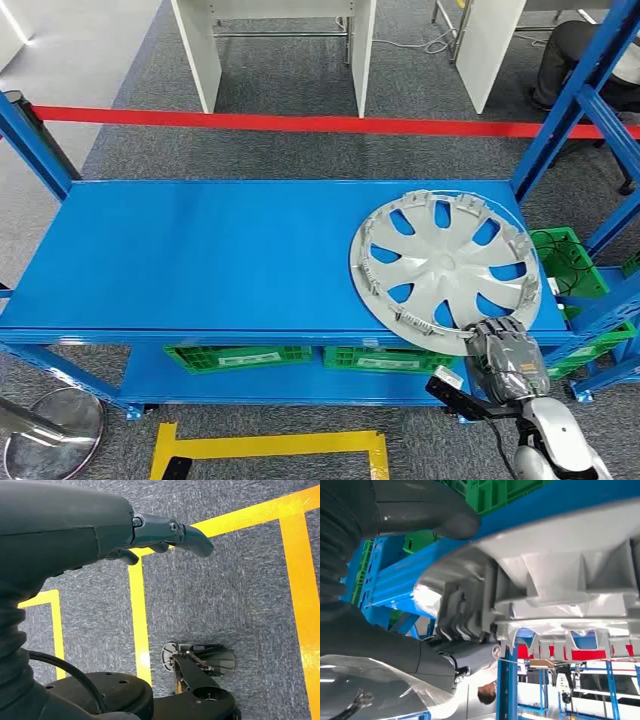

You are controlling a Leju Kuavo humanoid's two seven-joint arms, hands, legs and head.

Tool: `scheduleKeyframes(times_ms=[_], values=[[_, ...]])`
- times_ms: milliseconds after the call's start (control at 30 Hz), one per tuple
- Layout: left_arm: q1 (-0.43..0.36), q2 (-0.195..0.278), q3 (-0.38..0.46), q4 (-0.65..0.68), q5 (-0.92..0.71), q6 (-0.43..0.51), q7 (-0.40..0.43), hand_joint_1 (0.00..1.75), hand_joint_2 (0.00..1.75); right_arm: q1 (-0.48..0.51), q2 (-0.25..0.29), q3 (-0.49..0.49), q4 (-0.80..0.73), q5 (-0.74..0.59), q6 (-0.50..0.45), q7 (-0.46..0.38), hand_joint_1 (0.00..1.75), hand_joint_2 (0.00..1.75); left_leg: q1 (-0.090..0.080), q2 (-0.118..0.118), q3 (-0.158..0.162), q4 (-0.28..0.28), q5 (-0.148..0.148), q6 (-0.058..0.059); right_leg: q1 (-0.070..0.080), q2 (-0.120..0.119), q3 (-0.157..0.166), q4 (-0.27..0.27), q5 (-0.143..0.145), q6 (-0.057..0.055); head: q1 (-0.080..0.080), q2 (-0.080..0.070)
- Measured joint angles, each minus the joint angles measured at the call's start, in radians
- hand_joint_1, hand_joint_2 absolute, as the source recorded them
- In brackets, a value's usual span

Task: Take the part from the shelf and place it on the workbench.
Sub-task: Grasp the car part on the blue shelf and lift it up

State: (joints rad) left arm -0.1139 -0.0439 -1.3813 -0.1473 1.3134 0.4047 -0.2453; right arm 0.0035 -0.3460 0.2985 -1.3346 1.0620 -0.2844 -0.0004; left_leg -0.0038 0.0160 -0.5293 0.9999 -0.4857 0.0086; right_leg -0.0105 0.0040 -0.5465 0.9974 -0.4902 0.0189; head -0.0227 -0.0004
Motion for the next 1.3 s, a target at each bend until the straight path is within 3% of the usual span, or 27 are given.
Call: scheduleKeyframes(times_ms=[667,1300], values=[[0.000,-0.001,-0.004,0.000,0.001,0.000,0.000,0.00,1.75,0.030,-0.012,-0.008,-0.020,0.005,-0.025,-0.012,1.75,1.75,0.000,0.000,0.000,0.000,0.000,0.000,0.000,0.000,0.003,0.000,0.000,0.000,0.000,0.000],[0.000,-0.002,-0.016,0.000,0.005,0.000,0.000,0.00,1.75,0.083,-0.013,-0.015,-0.077,0.072,-0.131,-0.028,1.75,1.75,0.000,0.000,-0.002,0.000,0.000,0.000,0.000,0.001,0.000,0.000,0.000,0.000,0.000,0.000]])
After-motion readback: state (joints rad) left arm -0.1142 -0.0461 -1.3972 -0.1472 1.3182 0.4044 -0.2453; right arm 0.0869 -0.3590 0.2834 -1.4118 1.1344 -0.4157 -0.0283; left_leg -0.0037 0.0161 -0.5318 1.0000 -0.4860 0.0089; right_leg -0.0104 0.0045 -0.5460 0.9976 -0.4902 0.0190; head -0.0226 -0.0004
